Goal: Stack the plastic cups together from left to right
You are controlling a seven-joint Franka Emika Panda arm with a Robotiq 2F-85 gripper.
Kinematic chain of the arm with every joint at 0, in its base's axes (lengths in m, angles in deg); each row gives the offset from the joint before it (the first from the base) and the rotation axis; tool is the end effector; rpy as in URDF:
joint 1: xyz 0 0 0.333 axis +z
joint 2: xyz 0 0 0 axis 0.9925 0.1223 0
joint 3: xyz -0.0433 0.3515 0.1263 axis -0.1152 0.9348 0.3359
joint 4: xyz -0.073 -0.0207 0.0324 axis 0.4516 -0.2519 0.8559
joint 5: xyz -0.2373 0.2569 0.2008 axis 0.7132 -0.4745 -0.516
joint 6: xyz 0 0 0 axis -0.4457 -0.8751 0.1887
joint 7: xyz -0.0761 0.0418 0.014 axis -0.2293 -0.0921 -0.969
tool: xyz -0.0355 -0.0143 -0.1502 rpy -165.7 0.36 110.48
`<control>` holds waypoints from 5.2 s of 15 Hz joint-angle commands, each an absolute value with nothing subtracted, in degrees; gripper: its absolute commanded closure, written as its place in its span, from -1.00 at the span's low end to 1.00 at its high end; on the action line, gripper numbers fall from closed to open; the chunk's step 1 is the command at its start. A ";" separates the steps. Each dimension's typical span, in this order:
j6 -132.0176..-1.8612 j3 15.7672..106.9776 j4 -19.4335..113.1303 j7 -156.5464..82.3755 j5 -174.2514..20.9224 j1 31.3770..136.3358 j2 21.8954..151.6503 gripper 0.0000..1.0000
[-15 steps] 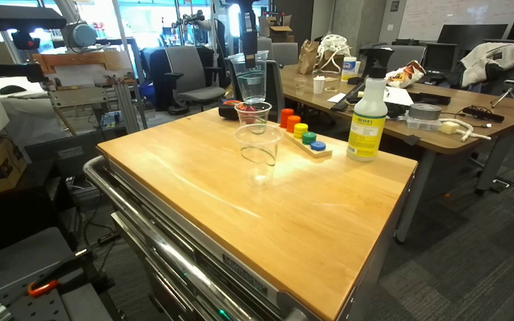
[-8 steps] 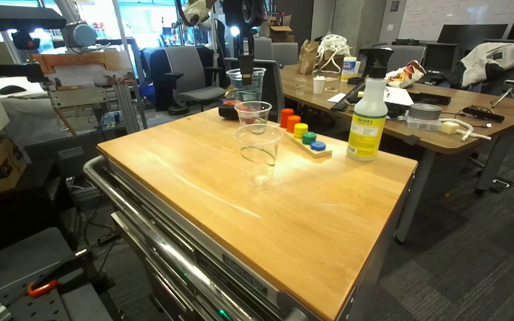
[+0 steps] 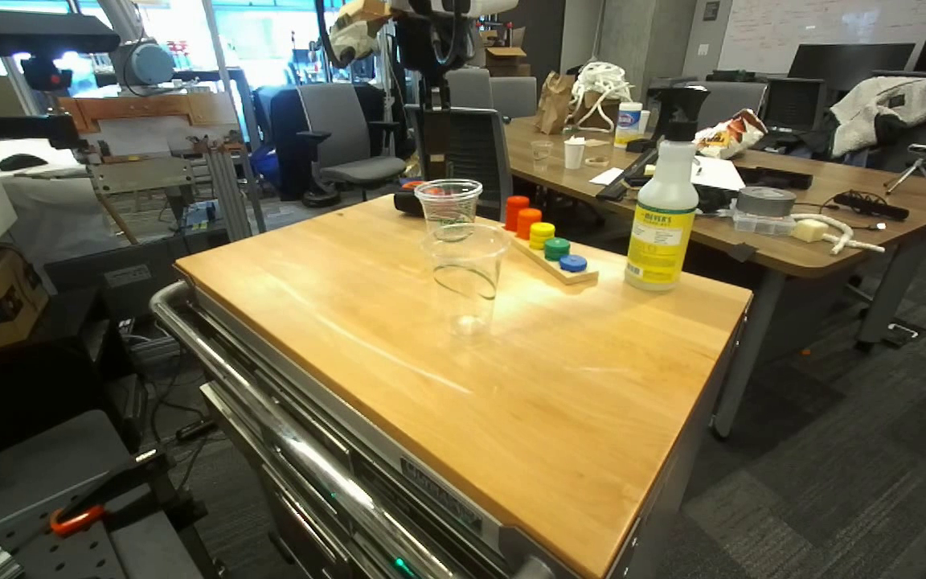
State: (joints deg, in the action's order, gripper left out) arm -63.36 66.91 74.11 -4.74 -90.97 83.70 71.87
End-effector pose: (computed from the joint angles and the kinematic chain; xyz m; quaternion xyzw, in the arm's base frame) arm 0.5851 0.0351 0.4355 -0.9291 0.3510 -0.0527 0.1041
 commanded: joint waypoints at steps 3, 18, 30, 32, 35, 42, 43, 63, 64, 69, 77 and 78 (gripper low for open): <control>-61.52 66.52 74.26 -4.49 -87.13 83.96 70.89 -0.94; -58.76 65.43 64.55 -2.80 -85.12 84.70 82.36 -0.16; -56.68 65.18 63.35 -3.84 -86.89 85.43 83.20 0.97; -55.04 65.19 63.44 -3.82 -87.69 85.28 81.23 0.96; -53.04 64.99 65.09 -3.73 -88.09 84.82 76.12 0.96; -55.88 65.33 78.11 -0.73 -89.66 82.84 54.96 0.96; -55.72 65.60 80.55 0.34 -89.22 82.24 51.63 0.96; -69.12 65.76 100.84 6.59 -86.13 69.59 37.01 0.96; -70.19 65.41 100.81 6.33 -86.74 69.95 37.98 0.96; -74.63 64.73 99.56 4.86 -90.04 71.73 44.14 0.96; -74.93 64.83 100.13 3.67 -91.90 74.04 48.07 0.96; -74.73 64.98 100.28 3.68 -91.53 74.07 48.29 0.96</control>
